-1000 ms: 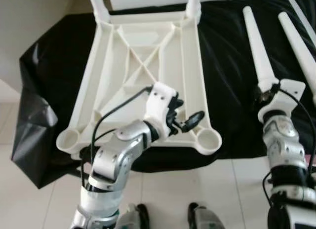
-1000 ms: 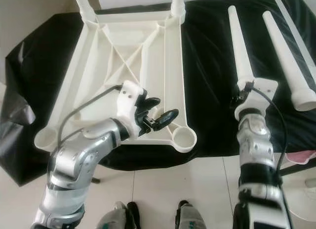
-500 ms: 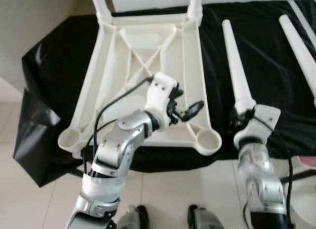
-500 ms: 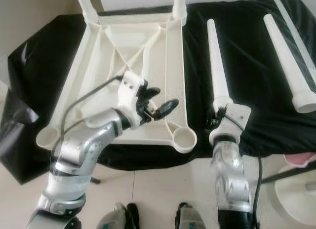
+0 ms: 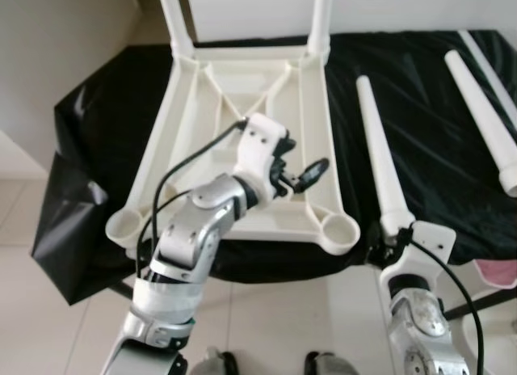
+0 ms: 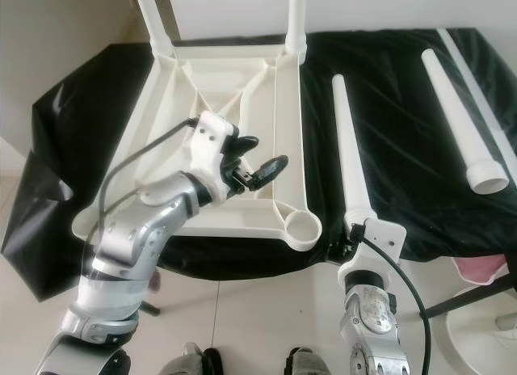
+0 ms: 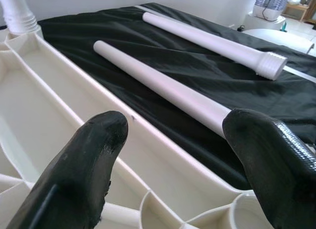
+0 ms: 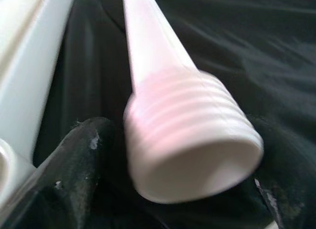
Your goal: Building children table
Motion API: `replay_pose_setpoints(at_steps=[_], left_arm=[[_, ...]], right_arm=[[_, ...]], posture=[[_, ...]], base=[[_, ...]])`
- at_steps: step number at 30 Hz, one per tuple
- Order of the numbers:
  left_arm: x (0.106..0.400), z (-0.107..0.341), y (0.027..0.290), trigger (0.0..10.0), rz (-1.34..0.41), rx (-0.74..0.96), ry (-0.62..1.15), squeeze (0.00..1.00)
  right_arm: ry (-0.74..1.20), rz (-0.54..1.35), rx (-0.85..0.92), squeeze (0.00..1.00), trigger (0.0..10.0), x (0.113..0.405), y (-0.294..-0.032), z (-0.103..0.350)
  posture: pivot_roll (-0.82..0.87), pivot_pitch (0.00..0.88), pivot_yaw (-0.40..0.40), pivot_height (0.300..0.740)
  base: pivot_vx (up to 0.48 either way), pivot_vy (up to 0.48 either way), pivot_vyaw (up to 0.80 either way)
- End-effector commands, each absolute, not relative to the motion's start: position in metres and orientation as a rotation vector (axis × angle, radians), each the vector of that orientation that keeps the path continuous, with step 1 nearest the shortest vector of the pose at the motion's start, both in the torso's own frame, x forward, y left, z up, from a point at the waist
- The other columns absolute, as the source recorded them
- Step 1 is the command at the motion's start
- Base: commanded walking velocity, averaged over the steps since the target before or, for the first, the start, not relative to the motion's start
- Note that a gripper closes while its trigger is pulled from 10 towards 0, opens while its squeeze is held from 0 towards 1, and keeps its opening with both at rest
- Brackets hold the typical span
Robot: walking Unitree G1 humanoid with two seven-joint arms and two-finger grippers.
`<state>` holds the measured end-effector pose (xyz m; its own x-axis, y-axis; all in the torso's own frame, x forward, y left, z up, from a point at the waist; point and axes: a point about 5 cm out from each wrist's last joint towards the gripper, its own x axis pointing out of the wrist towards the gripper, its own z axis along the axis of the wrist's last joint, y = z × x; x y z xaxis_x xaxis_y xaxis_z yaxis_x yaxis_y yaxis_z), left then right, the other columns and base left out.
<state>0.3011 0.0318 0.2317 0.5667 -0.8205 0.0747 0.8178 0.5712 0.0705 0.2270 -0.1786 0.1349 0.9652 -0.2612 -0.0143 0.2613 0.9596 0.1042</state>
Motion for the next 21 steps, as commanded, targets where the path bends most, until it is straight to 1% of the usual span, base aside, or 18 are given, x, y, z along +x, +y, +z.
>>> replay_pose_setpoints(at_steps=[1, 5, 6, 11, 13, 16, 18, 21], left_arm=[[0.299, 0.228, 0.03, 10.0, -0.997, 0.061, -0.102, 0.0], [0.298, 0.228, 0.028, 10.0, -1.001, 0.066, -0.106, 0.0], [0.298, 0.228, 0.027, 10.0, -1.003, 0.067, -0.109, 0.0], [0.296, 0.228, 0.025, 10.0, -1.018, 0.07, -0.11, 0.0], [0.289, 0.227, 0.023, 10.0, -1.069, 0.1, -0.127, 0.0], [0.285, 0.225, 0.022, 10.0, -1.09, 0.119, -0.14, 0.0], [0.282, 0.222, 0.022, 10.0, -1.113, 0.128, -0.135, 0.0], [0.271, 0.211, 0.021, 10.0, -1.205, 0.127, -0.081, 0.0]], right_arm=[[-0.028, -0.253, 0.113, 1.0, 10.0, 0.232, -0.177, 0.141], [-0.056, -0.255, 0.109, 1.0, 10.0, 0.238, -0.18, 0.147], [-0.065, -0.257, 0.112, 0.0, 10.0, 0.241, -0.18, 0.149], [-0.096, -0.247, 0.13, 0.0, 10.0, 0.244, -0.178, 0.156], [-0.167, -0.21, 0.166, 0.0, 10.0, 0.25, -0.173, 0.173], [-0.187, -0.203, 0.175, 0.0, 10.0, 0.253, -0.172, 0.179], [-0.189, -0.212, 0.181, 0.0, 10.0, 0.257, -0.174, 0.181], [-0.177, -0.215, 0.172, 0.0, 10.0, 0.269, -0.18, 0.187]], posture=[[-0.07, 0.096, 0.053, 0.74], [-0.07, 0.091, 0.051, 0.74], [-0.07, 0.086, 0.049, 0.74], [-0.06, 0.073, 0.044, 0.74], [-0.06, 0.063, 0.042, 0.74], [-0.06, 0.063, 0.042, 0.74], [-0.06, 0.056, 0.042, 0.74], [-0.06, 0.051, 0.041, 0.74]], base=[[0.0, 0.0, 0.0], [0.0, 0.0, 0.0], [0.0, 0.0, 0.0], [0.0, 0.0, 0.0], [0.0, 0.0, 0.0], [0.0, 0.0, 0.0], [0.0, 0.0, 0.0], [0.0, 0.0, 0.0]])
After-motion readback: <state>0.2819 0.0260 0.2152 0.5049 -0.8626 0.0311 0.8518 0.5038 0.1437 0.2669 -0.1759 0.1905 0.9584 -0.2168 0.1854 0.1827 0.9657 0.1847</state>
